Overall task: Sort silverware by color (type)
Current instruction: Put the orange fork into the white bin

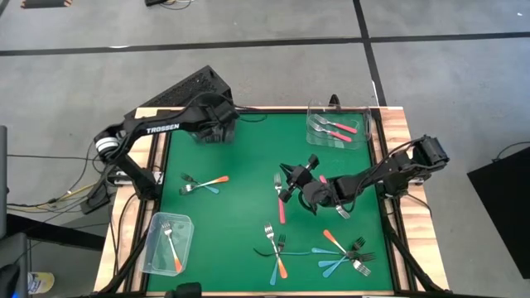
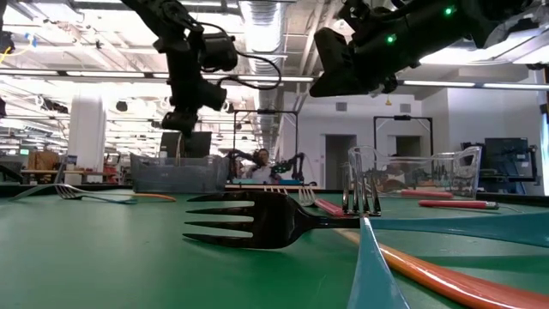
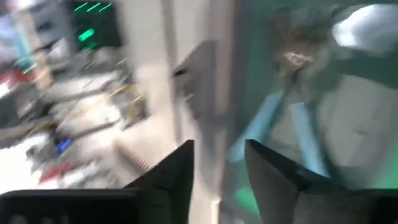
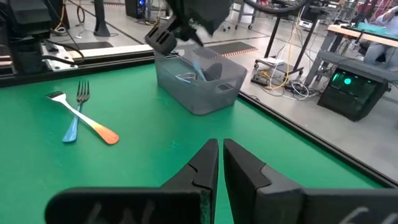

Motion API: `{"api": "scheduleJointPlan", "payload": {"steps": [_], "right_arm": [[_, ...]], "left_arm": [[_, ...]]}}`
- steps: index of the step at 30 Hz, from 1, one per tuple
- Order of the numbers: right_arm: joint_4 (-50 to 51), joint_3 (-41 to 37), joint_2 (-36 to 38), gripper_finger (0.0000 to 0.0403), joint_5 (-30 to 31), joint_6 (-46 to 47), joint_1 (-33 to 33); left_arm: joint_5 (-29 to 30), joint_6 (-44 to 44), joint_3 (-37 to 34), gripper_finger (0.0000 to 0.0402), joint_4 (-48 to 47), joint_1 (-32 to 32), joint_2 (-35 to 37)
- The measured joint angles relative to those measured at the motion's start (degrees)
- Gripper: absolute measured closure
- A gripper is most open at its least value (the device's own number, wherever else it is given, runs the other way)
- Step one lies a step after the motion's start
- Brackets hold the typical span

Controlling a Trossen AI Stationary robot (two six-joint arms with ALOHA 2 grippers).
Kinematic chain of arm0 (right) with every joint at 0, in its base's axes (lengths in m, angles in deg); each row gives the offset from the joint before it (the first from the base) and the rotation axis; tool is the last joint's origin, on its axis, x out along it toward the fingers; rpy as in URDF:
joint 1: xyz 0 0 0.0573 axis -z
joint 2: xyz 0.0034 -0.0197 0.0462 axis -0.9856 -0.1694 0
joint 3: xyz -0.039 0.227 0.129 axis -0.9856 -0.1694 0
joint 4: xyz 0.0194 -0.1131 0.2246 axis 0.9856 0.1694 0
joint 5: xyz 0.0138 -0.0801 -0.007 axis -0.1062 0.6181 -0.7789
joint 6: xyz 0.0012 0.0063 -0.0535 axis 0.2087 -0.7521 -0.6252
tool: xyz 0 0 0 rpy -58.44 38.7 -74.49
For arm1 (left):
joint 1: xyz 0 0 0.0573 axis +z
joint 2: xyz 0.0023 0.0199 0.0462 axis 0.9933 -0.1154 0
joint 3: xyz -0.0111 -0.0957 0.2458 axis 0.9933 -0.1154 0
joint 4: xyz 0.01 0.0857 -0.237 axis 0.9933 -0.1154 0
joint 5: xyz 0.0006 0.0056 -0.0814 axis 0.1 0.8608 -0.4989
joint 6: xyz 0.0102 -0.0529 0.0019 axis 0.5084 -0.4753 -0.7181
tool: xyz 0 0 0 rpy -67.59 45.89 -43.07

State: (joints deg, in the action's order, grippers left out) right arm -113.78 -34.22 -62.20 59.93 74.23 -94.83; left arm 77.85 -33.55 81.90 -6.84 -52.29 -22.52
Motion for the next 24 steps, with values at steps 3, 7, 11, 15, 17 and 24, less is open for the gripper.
{"api": "scheduleJointPlan", "payload": {"steps": [3, 7, 11, 15, 17, 24], "right_arm": [[0.00, 0.00, -0.02, 0.0351, 0.00, 0.00, -0.45], [0.70, 0.00, 0.29, 0.0351, -0.06, 0.80, -1.63], [9.03, 0.00, 3.50, 0.0351, -2.73, 9.61, -2.83], [22.02, 0.00, 8.34, 0.0351, -10.45, 21.55, -3.20], [27.16, 0.00, 10.35, 0.0351, -14.62, 25.24, -3.46], [37.50, 0.00, 13.93, 0.0351, -18.16, 29.47, -6.43]], "left_arm": [[6.04, -2.84, 0.00, 0.0234, -0.06, -0.76, 1.90], [1.68, -11.04, 0.00, 0.0221, -0.19, -2.98, 6.45], [-16.61, -24.11, -0.88, 0.0223, 0.54, -4.72, 12.50], [-31.26, -29.80, -6.17, 0.0232, 10.01, -9.03, 18.05], [-34.20, -30.38, -9.92, 0.0238, 17.10, -12.47, 20.11], [-36.28, -33.94, -19.72, 0.0251, 36.02, -24.47, 22.81]]}}
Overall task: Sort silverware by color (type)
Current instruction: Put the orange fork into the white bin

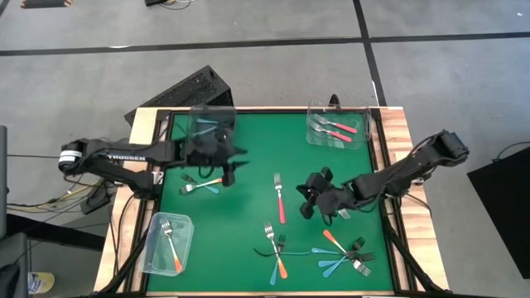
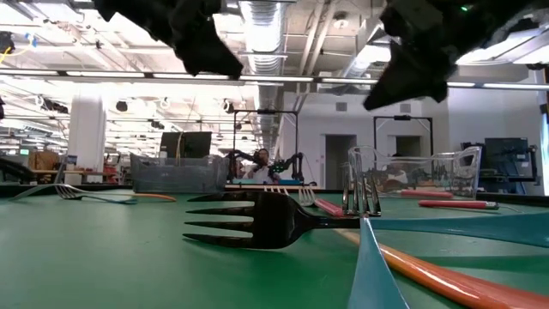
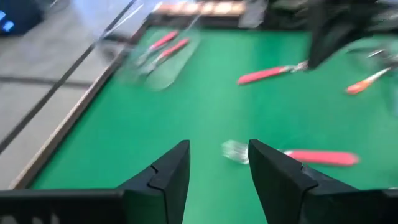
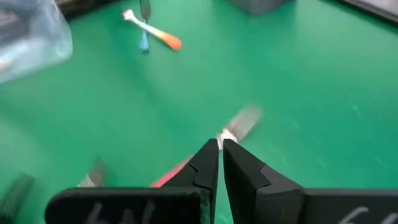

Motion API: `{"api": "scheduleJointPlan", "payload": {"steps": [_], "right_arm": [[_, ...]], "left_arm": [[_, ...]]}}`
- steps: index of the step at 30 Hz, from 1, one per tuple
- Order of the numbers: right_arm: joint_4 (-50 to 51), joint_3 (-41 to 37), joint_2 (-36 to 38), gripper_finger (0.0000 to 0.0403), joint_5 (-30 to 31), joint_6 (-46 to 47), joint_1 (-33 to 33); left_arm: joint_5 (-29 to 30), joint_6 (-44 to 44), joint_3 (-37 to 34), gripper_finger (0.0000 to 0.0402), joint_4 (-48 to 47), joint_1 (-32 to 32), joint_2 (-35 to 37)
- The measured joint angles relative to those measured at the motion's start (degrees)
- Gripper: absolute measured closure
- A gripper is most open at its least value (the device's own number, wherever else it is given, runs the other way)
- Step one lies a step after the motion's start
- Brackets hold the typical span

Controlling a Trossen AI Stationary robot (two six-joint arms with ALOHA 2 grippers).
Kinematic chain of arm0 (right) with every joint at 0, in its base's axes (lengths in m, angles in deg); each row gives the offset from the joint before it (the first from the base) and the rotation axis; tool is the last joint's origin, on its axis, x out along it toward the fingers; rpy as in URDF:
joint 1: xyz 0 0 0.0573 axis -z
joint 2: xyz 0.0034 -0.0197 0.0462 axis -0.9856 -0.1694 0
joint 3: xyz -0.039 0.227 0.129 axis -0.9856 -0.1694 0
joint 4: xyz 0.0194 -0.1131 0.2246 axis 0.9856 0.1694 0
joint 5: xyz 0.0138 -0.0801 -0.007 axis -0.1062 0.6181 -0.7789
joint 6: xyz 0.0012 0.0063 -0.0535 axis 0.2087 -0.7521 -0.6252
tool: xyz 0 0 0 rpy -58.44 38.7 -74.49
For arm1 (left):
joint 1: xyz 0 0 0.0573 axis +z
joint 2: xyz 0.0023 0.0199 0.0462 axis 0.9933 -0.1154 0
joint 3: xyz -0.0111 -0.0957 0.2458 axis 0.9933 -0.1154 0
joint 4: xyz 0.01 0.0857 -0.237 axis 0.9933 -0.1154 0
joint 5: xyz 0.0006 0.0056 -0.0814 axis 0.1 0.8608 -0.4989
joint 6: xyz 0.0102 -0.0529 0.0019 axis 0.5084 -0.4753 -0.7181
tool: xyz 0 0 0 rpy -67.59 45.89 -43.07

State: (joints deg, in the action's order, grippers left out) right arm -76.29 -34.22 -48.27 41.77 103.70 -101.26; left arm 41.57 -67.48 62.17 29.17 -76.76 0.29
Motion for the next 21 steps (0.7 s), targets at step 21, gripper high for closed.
{"api": "scheduleJointPlan", "payload": {"steps": [21], "right_arm": [[6.33, 0.00, -0.86, 0.0308, -0.12, 12.30, -6.37]], "left_arm": [[10.54, -18.52, -14.47, 0.0253, 14.30, -11.83, -0.43]]}}
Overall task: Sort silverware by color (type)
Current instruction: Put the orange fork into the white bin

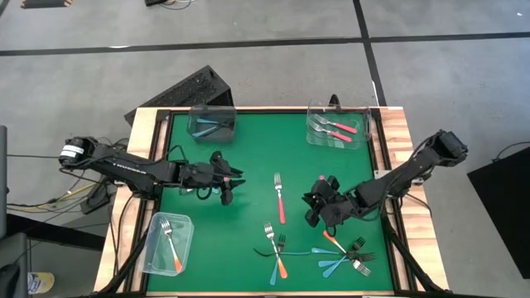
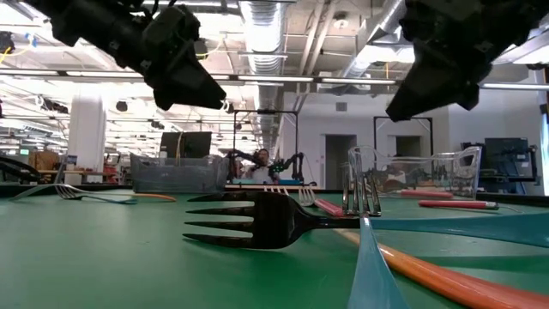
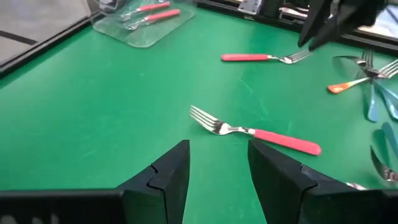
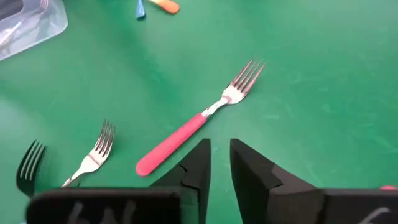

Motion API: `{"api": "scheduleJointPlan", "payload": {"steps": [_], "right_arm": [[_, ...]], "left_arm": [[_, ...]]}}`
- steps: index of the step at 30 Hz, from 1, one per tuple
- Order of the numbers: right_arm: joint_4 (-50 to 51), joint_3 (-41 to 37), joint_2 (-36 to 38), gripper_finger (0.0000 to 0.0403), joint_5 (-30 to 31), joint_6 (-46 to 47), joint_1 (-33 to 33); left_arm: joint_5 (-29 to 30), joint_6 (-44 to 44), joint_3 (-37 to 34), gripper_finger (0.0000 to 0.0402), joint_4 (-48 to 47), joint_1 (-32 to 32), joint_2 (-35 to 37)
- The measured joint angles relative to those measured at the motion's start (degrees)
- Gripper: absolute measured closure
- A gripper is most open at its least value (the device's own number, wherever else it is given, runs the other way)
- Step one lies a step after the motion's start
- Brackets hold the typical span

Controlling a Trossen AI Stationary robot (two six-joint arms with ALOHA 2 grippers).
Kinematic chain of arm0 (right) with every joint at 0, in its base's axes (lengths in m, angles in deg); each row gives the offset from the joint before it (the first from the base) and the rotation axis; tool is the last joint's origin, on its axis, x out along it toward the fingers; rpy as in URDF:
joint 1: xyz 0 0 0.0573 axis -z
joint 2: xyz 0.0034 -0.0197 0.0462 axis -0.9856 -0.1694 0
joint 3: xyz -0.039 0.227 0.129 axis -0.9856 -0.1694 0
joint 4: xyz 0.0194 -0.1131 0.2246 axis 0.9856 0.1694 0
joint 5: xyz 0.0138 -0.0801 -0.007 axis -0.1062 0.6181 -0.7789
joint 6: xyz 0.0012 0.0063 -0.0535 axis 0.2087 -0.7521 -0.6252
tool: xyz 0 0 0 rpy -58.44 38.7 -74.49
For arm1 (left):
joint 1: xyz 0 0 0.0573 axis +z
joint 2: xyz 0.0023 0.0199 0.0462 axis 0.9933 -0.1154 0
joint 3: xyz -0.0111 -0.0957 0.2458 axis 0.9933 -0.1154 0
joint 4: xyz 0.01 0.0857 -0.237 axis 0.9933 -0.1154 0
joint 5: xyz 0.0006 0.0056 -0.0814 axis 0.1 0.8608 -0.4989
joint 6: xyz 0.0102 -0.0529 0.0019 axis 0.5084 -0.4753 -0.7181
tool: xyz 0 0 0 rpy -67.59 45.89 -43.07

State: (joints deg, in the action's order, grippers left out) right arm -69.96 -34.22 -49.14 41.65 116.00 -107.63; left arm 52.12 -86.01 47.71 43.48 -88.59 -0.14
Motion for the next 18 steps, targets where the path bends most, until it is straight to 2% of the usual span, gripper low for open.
{"api": "scheduleJointPlan", "payload": {"steps": [3, 6, 10, 13, 18], "right_arm": [[0.22, 0.00, -0.77, 0.0283, -2.05, 0.28, -0.85], [1.10, 0.00, -0.78, 0.0261, -6.91, 0.71, -1.14], [1.63, 0.00, -0.80, 0.0252, -14.08, 2.21, -1.53], [3.71, -0.01, -0.80, 0.0255, -17.23, 5.27, -2.78], [11.48, 0.00, -0.80, 0.0267, -17.96, 14.93, -5.48]], "left_arm": [[1.13, 0.54, -0.74, 0.0253, 0.70, -0.02, -0.71], [1.86, 0.59, -1.41, 0.0253, 2.22, 0.04, -2.50], [-2.26, 3.22, -1.93, 0.0253, 7.13, -0.02, -6.93], [-4.07, 5.74, -1.90, 0.0253, 12.31, -0.02, -11.59], [2.31, 6.86, -1.21, 0.0253, 20.72, 0.66, -20.31]]}}
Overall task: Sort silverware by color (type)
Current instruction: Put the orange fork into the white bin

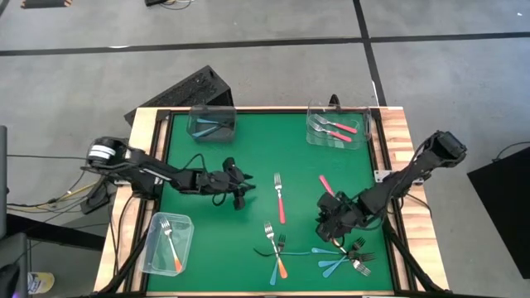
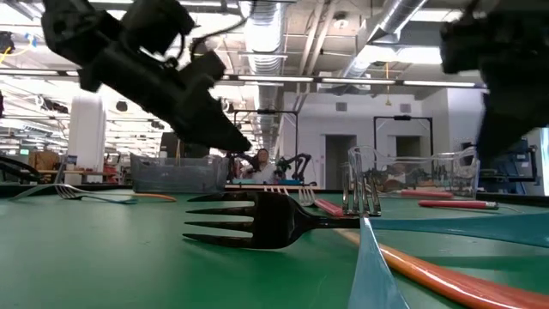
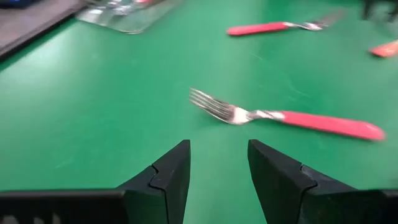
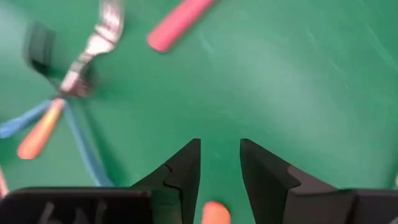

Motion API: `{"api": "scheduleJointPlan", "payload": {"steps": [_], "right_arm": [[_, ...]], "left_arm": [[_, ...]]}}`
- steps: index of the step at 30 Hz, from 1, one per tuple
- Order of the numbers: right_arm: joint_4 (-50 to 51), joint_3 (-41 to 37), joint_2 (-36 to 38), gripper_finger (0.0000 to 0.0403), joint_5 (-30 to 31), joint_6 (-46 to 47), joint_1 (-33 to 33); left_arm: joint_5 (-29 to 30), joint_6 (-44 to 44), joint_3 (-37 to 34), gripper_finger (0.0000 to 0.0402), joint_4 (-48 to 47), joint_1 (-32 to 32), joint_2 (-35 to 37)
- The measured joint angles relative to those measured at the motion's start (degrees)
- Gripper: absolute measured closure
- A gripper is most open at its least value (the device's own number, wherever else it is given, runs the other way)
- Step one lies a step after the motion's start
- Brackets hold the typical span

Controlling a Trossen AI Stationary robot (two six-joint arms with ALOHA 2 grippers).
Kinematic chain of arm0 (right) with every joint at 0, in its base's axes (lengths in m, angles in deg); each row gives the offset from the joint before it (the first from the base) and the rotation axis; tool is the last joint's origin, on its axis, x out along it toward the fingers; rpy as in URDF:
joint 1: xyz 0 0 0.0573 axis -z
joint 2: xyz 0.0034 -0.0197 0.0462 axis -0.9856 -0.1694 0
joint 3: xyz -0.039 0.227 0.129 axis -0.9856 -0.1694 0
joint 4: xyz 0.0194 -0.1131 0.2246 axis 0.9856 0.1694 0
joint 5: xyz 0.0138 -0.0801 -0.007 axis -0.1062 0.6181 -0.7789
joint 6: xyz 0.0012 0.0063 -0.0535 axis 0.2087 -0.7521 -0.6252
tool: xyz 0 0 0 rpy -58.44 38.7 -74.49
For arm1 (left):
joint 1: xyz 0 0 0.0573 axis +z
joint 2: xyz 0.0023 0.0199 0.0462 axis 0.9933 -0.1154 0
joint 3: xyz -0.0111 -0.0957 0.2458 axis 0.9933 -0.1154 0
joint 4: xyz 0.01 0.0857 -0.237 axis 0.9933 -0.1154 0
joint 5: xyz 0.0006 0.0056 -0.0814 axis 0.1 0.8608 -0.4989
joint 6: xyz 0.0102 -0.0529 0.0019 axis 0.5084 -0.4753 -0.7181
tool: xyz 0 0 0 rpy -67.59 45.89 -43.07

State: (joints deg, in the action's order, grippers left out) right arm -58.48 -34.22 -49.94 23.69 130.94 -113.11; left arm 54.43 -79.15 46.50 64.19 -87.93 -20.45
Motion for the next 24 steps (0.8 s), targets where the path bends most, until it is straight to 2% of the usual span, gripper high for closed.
{"api": "scheduleJointPlan", "payload": {"steps": [6, 15, 18, 21, 24], "right_arm": [[10.17, 0.00, 0.02, 0.0270, -2.88, 15.45, -3.97], [23.69, -0.02, 0.00, 0.0270, -5.96, 34.09, -8.60], [20.27, -0.02, 0.00, 0.0270, -8.39, 33.61, -9.03], [11.18, -0.02, -0.07, 0.0270, -11.51, 30.48, -9.84], [4.92, 0.04, -2.20, 0.0270, -12.06, 30.22, -10.65]], "left_arm": [[-0.73, -0.20, 3.30, 0.0253, 1.35, 1.78, -4.90], [-1.95, 5.29, 6.35, 0.0253, 1.54, 2.31, -5.18], [-1.91, 5.58, 6.86, 0.0253, 1.48, 2.31, -5.19], [-1.99, 6.08, 7.27, 0.0253, 1.51, 2.31, -5.20], [-1.96, 6.14, 7.31, 0.0253, 1.46, 2.31, -5.20]]}}
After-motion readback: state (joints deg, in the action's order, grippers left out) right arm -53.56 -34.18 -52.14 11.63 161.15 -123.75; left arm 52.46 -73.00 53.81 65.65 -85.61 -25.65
